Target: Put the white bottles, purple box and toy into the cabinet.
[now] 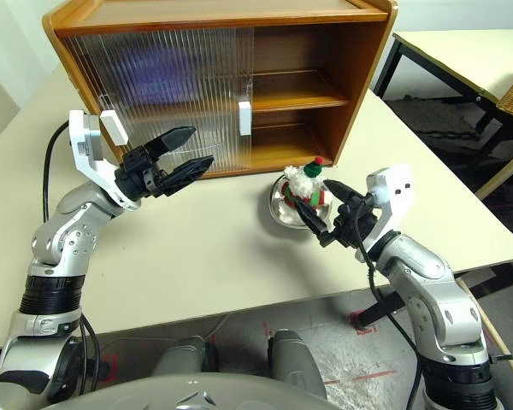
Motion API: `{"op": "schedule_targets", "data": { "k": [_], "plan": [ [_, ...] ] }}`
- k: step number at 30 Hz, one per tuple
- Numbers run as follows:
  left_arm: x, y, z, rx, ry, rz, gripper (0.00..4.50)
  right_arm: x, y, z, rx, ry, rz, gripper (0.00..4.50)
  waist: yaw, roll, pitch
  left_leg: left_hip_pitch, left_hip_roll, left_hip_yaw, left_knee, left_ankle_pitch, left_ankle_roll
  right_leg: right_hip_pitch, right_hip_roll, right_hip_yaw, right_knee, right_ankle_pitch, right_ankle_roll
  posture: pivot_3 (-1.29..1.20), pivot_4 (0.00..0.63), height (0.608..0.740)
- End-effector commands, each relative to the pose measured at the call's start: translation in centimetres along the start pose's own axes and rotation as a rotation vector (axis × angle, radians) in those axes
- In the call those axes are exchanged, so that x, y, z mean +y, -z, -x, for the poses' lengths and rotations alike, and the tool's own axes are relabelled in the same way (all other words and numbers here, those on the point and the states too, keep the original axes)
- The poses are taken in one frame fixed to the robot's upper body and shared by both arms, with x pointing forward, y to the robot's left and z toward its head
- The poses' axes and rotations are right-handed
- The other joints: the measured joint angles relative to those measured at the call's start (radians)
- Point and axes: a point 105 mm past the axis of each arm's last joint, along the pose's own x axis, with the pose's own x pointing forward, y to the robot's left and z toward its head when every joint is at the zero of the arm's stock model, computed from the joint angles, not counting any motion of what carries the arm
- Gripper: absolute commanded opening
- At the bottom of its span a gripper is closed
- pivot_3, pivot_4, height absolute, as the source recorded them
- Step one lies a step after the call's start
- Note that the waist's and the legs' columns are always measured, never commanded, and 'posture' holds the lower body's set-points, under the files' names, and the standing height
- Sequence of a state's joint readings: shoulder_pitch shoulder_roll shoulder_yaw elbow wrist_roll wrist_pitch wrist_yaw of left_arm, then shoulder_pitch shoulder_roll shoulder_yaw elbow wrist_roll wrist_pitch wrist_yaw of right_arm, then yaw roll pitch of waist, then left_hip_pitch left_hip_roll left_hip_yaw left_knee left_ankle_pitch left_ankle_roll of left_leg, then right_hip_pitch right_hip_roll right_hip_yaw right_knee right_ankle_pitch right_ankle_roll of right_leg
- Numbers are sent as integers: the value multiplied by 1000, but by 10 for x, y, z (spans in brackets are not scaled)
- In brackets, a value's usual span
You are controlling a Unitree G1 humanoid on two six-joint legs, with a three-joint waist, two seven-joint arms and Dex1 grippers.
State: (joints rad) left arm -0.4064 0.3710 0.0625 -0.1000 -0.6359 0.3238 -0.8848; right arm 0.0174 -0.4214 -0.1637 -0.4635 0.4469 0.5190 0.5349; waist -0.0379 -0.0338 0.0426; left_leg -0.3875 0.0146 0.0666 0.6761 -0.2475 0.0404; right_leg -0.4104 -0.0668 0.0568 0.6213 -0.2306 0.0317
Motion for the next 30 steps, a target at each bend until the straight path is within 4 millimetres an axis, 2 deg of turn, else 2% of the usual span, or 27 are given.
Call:
{"op": "schedule_targets", "data": {
  "k": [1,13,30],
  "plan": [
    [1,-1,2,4,-11,-12,4500,-1,4,-4,-2,3,-2,4459,0,0,0,0,0,0,0,0,0,0,0,0,0,0,0,-3,0,740],
    [0,-4,5,2,-29,-19,4500,-1,19,-3,36,20,-38,4459,2,0,0,0,0,0,0,0,0,0,0,0,0,1,1,8,0,740],
    [-1,-6,3,-8,-33,-28,4500,-3,20,-29,14,36,-64,4459,3,0,0,0,0,0,0,0,0,1,0,0,0,1,2,29,0,740]
  ]
}}
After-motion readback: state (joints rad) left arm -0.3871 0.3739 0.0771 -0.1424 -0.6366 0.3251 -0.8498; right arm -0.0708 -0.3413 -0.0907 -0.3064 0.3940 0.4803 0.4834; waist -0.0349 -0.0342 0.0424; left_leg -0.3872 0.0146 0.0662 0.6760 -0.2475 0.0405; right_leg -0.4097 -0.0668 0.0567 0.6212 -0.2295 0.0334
